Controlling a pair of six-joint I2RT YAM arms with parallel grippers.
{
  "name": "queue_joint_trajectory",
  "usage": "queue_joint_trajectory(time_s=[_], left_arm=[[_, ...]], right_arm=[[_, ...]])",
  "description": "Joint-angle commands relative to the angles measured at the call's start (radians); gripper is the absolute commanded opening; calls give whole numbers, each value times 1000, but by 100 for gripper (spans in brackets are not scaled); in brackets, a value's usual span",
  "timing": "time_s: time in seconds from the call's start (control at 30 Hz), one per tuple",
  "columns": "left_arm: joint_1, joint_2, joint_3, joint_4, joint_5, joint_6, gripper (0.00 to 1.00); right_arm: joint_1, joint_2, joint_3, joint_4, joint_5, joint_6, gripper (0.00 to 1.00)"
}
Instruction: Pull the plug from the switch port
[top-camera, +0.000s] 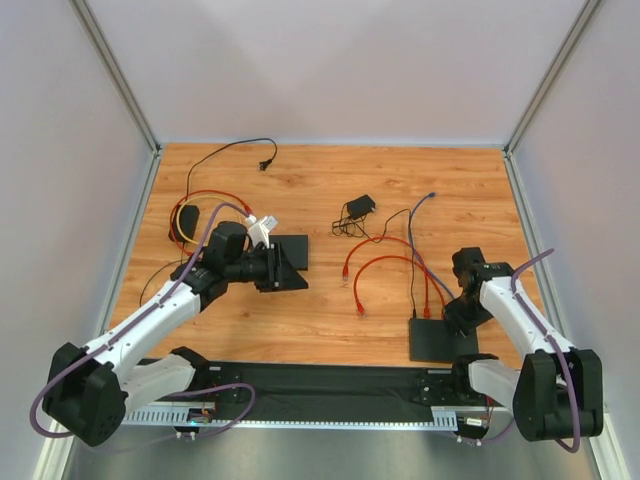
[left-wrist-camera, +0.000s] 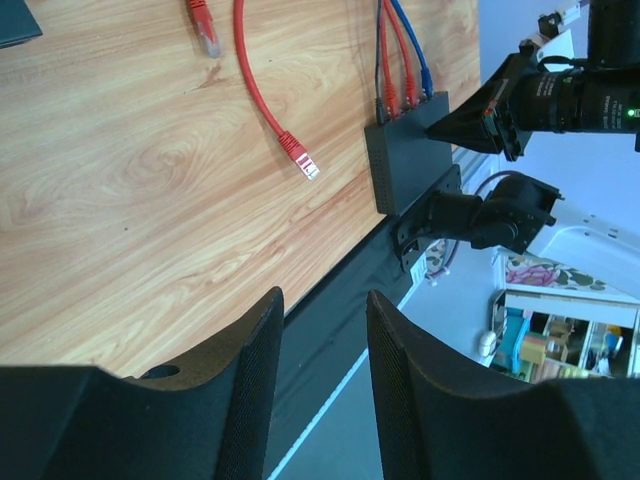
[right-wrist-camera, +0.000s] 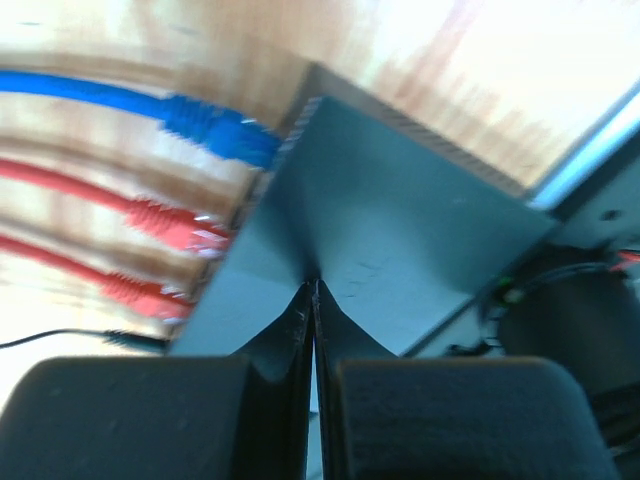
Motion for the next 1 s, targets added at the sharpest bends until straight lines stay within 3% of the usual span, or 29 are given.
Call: queue_joint_trajectory(time_s=[0.0, 0.23, 0.37, 0.6, 0.83, 0.97], left_arm=[[-19, 26, 40, 55, 23, -18, 46], [-40, 61, 55, 69, 20, -28, 46], [-63, 72, 63, 78, 9, -28, 45], [-260, 208, 130, 167, -75, -71, 47], [-416, 516, 276, 218, -61, -88, 47], [-488, 635, 365, 219, -95, -97, 41]], right_arm=[[4, 39, -59, 243, -48, 85, 0], [9, 148, -10, 326, -71, 111, 0], [24, 163, 53, 248, -30, 65, 0], [-3, 14, 114, 115, 127, 17, 2], [-223, -10, 130, 93, 139, -96, 11], [-406, -27, 79, 118, 110, -133, 14]])
